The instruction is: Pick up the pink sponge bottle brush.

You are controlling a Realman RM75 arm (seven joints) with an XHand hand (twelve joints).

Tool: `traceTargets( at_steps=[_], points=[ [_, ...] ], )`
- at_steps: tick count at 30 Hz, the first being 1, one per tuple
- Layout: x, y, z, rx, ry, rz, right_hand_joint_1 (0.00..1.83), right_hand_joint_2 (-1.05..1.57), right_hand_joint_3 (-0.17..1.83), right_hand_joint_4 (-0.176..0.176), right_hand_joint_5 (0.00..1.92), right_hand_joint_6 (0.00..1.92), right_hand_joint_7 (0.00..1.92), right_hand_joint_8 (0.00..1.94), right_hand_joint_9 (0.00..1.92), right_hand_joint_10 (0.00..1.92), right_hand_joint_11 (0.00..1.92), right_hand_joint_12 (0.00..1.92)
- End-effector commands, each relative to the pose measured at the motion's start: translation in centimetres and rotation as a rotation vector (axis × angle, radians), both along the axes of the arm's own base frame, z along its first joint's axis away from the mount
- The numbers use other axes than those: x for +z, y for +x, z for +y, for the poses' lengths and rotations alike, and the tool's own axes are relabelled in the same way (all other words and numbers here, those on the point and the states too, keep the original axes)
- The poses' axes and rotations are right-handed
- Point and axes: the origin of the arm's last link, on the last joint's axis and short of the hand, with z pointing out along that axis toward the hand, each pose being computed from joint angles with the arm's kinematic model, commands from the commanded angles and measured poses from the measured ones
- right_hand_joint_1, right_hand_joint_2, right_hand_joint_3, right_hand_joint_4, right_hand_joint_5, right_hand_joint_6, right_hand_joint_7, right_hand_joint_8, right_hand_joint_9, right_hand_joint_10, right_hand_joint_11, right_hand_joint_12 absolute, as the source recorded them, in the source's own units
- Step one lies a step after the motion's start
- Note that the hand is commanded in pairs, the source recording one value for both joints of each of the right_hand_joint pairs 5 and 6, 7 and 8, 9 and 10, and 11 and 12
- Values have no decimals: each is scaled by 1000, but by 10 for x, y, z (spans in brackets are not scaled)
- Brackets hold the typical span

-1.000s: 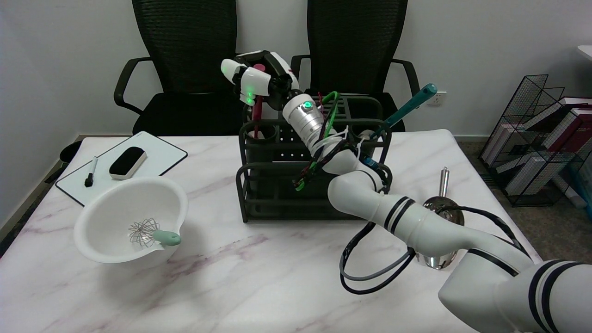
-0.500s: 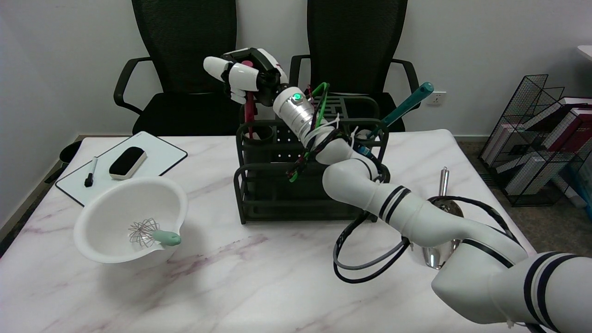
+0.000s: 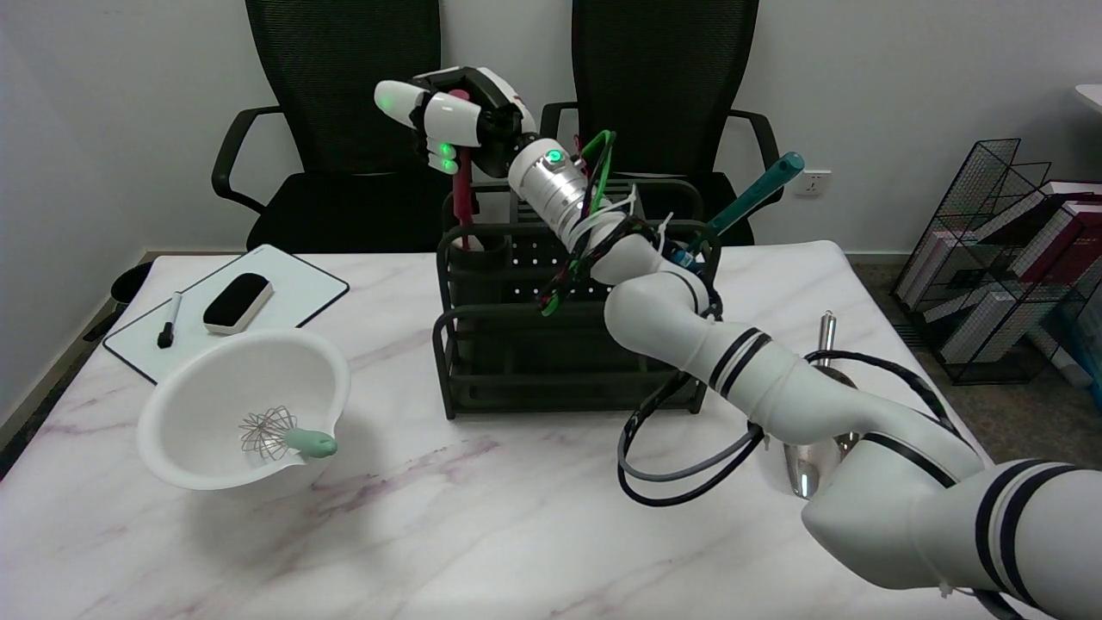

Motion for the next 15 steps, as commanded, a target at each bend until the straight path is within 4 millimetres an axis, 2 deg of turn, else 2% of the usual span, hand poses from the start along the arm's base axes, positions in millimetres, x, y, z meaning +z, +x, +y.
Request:
traceTargets(
  at_steps=[1,8,15],
  points=[
    [23,5,-7,-39,-32,-4,1057,1571,329,0,1920,1920,1920,1920,1920,1920,1920,1920],
    [27,-2,-10,-68,-40,-28,1057,1571,326,0,1920,1920,1920,1920,1920,1920,1920,1920],
    [30,10,-9,-38,-39,-33,1056,1571,319,0,1920,1920,1920,1920,1920,1920,1920,1920]
  ],
)
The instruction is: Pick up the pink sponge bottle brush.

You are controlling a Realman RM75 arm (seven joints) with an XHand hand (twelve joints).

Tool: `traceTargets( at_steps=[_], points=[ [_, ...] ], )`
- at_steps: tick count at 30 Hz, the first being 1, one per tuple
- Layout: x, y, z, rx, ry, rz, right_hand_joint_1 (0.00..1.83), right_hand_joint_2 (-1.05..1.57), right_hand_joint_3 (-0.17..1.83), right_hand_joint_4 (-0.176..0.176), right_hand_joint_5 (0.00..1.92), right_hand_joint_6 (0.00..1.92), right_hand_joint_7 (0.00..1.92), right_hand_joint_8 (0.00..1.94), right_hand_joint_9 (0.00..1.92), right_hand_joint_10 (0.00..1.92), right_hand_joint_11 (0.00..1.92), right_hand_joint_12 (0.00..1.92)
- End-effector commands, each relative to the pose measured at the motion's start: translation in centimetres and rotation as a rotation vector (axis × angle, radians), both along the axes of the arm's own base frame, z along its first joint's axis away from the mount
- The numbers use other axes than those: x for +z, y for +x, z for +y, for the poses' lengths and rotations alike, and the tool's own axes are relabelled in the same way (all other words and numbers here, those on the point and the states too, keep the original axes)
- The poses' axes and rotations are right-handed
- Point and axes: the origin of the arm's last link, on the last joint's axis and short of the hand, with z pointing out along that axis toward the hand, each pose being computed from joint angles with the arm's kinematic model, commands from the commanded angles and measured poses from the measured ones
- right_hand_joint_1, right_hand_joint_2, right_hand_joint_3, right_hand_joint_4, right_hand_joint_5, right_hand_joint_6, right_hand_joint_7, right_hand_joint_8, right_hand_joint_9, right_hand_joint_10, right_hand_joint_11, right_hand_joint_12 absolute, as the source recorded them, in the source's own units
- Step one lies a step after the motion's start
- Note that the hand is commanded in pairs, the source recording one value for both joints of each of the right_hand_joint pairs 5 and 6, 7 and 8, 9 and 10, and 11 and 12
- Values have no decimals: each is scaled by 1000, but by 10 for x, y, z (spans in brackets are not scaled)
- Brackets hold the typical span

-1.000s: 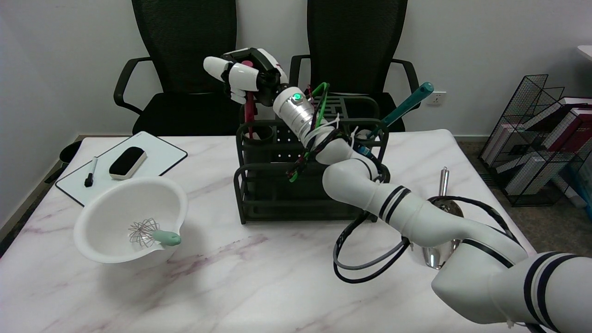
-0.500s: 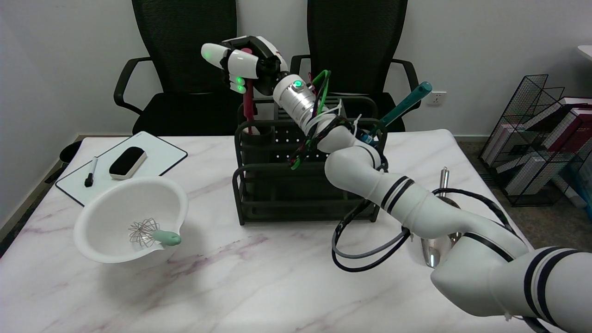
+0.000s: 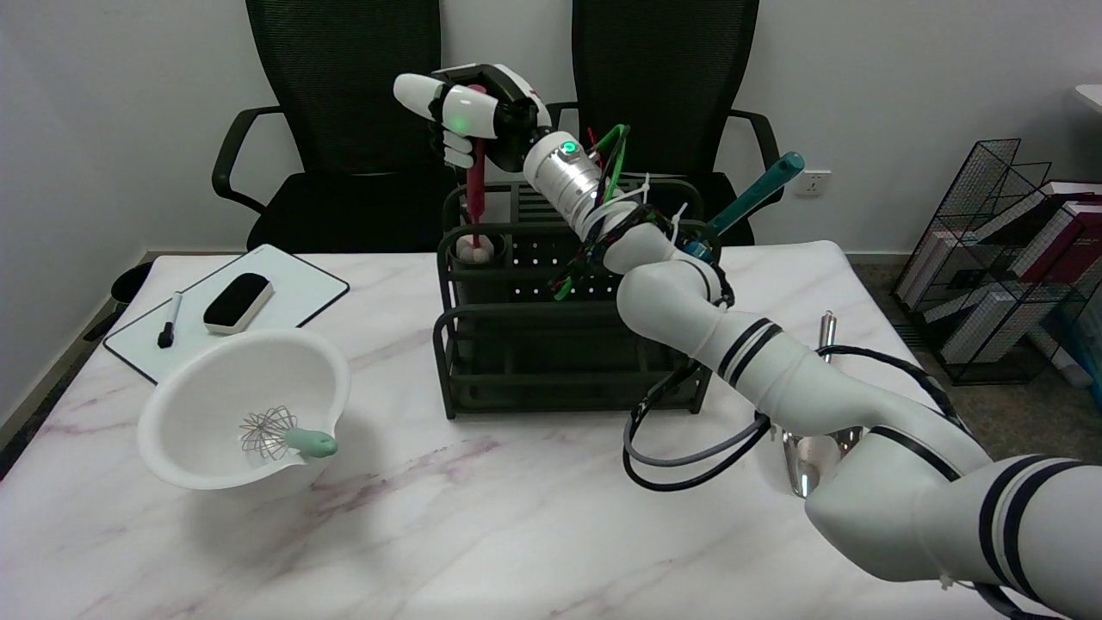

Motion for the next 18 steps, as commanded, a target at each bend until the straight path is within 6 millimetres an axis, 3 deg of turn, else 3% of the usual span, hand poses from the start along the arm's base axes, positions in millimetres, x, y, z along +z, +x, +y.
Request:
traceTargets(
  at_steps=[1,12,18],
  points=[
    [13,10,-3,3,-14,-18,1056,1571,318,0,1920,1920,1920,1920,1920,1920,1920,1920],
    [6,68,8,151,25,-50,1054,1571,315,0,1920,1920,1920,1920,1920,1920,1920,1920],
    [2,86,22,214,54,-59,1052,1571,311,0,1920,1920,1920,1920,1920,1920,1920,1920]
  ],
)
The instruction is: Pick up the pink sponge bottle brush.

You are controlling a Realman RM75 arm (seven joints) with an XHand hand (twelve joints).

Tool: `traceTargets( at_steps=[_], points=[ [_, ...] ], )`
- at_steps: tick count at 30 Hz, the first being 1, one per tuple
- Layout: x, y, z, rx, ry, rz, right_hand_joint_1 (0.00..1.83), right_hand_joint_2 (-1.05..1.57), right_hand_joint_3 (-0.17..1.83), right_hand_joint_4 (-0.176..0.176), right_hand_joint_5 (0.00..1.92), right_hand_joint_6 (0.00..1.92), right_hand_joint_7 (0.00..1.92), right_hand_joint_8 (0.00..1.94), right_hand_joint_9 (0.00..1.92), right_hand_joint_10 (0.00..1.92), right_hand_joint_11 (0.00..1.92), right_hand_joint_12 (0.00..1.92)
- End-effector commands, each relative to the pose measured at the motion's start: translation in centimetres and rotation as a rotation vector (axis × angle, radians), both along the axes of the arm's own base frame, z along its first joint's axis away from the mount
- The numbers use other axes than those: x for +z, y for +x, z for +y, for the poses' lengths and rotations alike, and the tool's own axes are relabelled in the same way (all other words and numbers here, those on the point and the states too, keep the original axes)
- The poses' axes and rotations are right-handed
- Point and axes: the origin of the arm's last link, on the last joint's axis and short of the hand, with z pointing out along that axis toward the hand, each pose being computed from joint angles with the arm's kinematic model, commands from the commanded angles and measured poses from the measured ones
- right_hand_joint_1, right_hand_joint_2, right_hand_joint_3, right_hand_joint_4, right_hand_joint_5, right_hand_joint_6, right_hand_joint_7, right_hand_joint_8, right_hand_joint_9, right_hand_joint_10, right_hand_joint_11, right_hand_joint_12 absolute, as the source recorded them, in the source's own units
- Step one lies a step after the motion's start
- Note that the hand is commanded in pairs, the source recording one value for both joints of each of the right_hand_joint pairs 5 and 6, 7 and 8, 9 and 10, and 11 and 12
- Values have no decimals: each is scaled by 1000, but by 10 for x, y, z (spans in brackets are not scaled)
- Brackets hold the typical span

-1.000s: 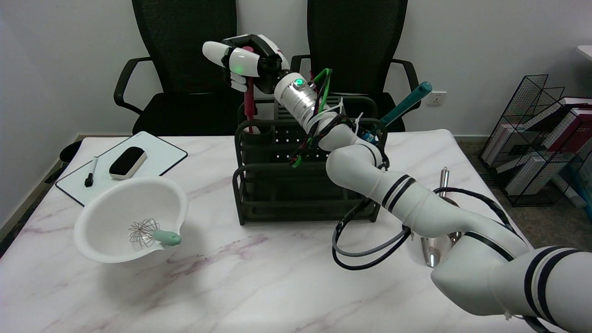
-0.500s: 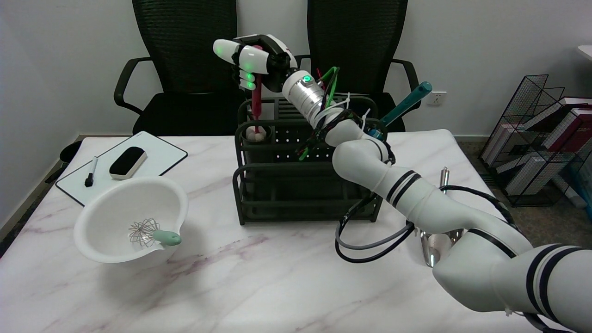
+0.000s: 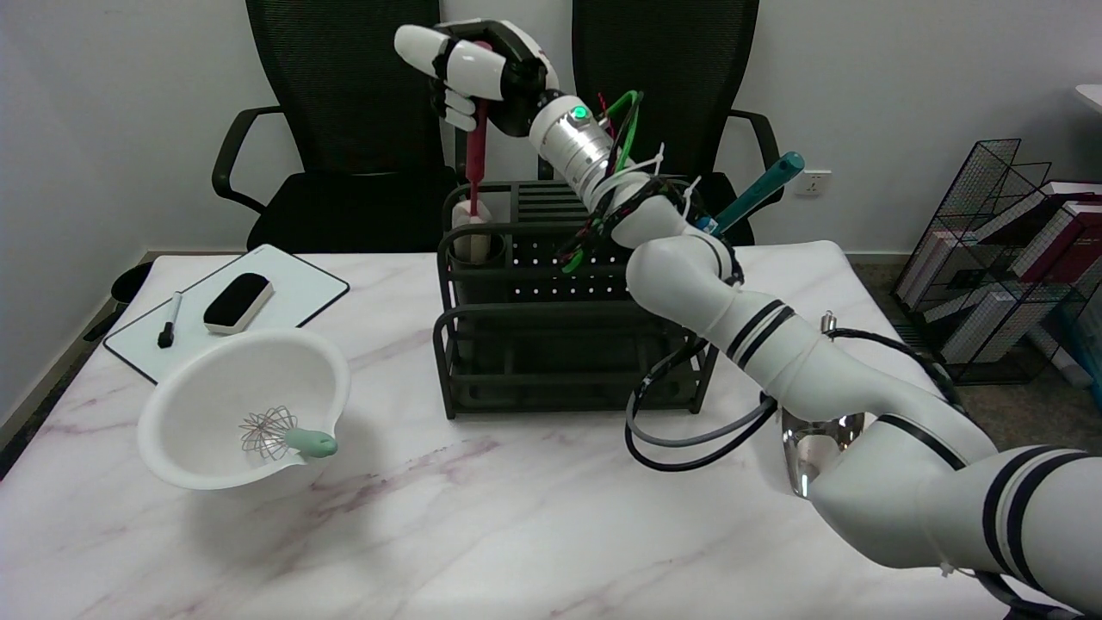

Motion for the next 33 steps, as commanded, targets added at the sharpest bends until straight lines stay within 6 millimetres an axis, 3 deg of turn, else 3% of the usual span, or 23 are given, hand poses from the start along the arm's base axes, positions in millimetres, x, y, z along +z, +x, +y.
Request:
traceTargets(
  at_steps=[1,12,18,25,27,30,33],
  points=[
    [-6,56,25,161,56,-38,1050,1571,306,0,1920,1920,1920,1920,1920,1920,1920,1920],
    [-17,64,47,188,127,-87,1046,1571,285,0,1920,1920,1920,1920,1920,1920,1920,1920],
    [-50,59,67,162,258,-154,1049,1571,282,0,1920,1920,1920,1920,1920,1920,1920,1920],
    [-81,52,107,152,384,-226,1049,1571,304,0,1920,1920,1920,1920,1920,1920,1920,1920],
    [-78,41,114,132,374,-236,1049,1571,313,0,1920,1920,1920,1920,1920,1920,1920,1920],
    [-79,31,141,131,398,-300,1052,1571,327,0,1920,1920,1920,1920,1920,1920,1920,1920],
    [-65,4,166,110,346,-354,1055,1571,345,0,1920,1920,1920,1920,1920,1920,1920,1920]
  ],
)
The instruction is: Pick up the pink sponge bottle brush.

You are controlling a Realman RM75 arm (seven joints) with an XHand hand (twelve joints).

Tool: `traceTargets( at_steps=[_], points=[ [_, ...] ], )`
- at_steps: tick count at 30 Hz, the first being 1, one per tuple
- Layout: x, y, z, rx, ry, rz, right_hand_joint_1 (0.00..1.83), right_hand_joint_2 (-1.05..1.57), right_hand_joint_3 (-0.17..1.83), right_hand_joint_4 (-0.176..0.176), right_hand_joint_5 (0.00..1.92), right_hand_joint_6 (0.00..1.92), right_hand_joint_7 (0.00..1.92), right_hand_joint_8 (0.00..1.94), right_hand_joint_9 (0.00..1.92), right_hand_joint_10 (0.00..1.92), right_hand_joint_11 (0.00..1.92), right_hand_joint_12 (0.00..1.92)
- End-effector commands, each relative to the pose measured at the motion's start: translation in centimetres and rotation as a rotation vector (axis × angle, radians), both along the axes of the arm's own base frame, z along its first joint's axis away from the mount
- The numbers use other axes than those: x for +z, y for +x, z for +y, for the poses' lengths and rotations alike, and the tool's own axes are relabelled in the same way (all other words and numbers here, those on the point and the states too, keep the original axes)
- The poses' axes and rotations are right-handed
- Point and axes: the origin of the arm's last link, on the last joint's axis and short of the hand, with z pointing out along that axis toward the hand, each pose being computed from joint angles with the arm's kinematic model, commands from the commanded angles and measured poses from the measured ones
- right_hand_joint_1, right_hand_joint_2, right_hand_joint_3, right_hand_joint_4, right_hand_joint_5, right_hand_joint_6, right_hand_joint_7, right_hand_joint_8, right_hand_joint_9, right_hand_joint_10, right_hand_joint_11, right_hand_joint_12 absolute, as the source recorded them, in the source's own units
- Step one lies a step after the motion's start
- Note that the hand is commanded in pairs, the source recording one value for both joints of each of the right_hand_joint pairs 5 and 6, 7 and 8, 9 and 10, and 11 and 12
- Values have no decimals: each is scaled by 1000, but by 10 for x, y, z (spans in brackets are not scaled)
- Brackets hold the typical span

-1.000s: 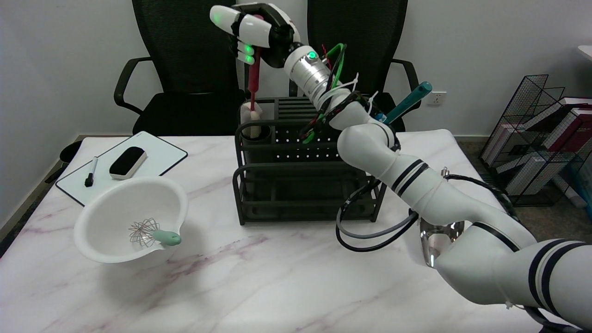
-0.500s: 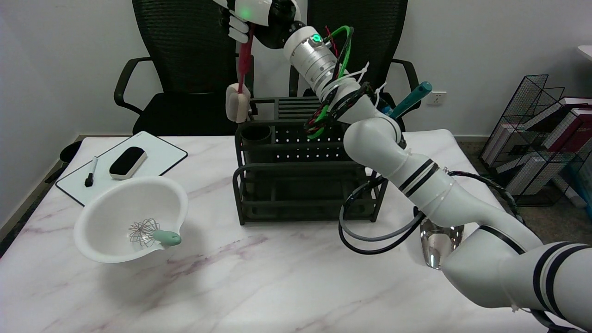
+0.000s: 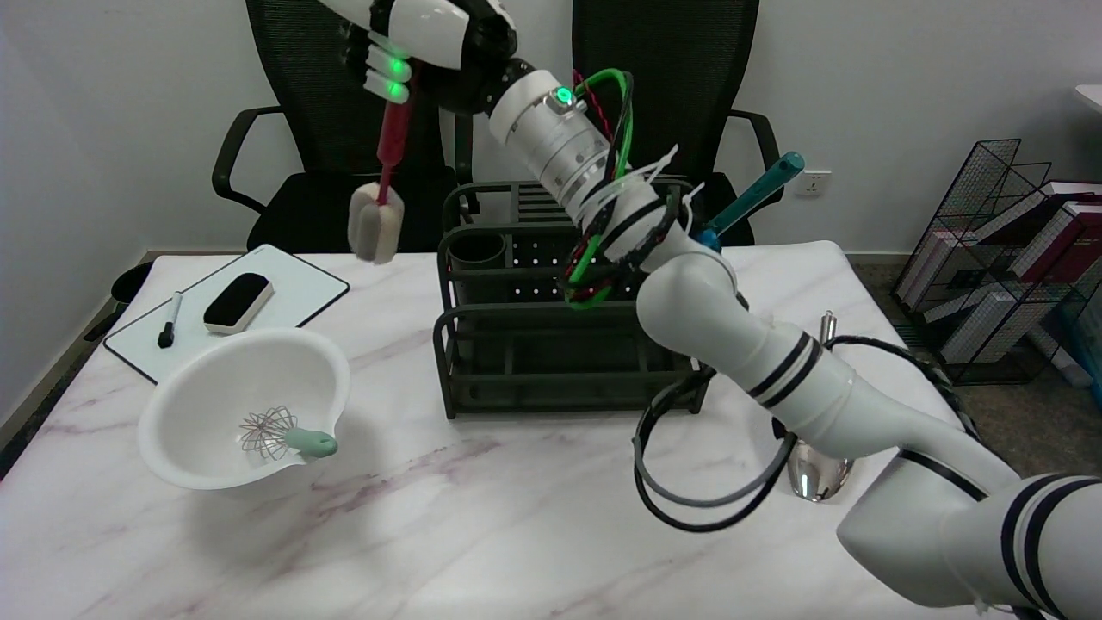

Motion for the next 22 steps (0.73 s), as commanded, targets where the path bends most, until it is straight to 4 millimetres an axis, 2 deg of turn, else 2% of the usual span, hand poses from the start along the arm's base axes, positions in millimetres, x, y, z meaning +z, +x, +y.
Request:
traceTargets(
  at_steps=[1,4,12,13,14,15,16,22],
  points=[
    [-12,-59,108,-85,110,-210,1055,1571,347,0,1920,1920,1920,1920,1920,1920,1920,1920],
    [0,-85,132,-117,38,-186,1060,1571,363,0,1920,1920,1920,1920,1920,1920,1920,1920],
    [39,-128,177,-84,-136,-111,1045,1571,372,0,1920,1920,1920,1920,1920,1920,1920,1920],
    [43,-129,180,-72,-147,-100,1045,1571,372,0,1920,1920,1920,1920,1920,1920,1920,1920],
    [39,-119,192,-42,-115,-150,1045,1571,373,0,1920,1920,1920,1920,1920,1920,1920,1920],
    [24,-88,220,-13,5,-327,1045,1571,373,0,1920,1920,1920,1920,1920,1920,1920,1920],
    [54,-129,189,-26,-177,-84,1045,1571,376,0,1920,1920,1920,1920,1920,1920,1920,1920],
    [74,-142,197,-11,-267,-95,1043,1571,389,0,1920,1920,1920,1920,1920,1920,1920,1920]
  ],
)
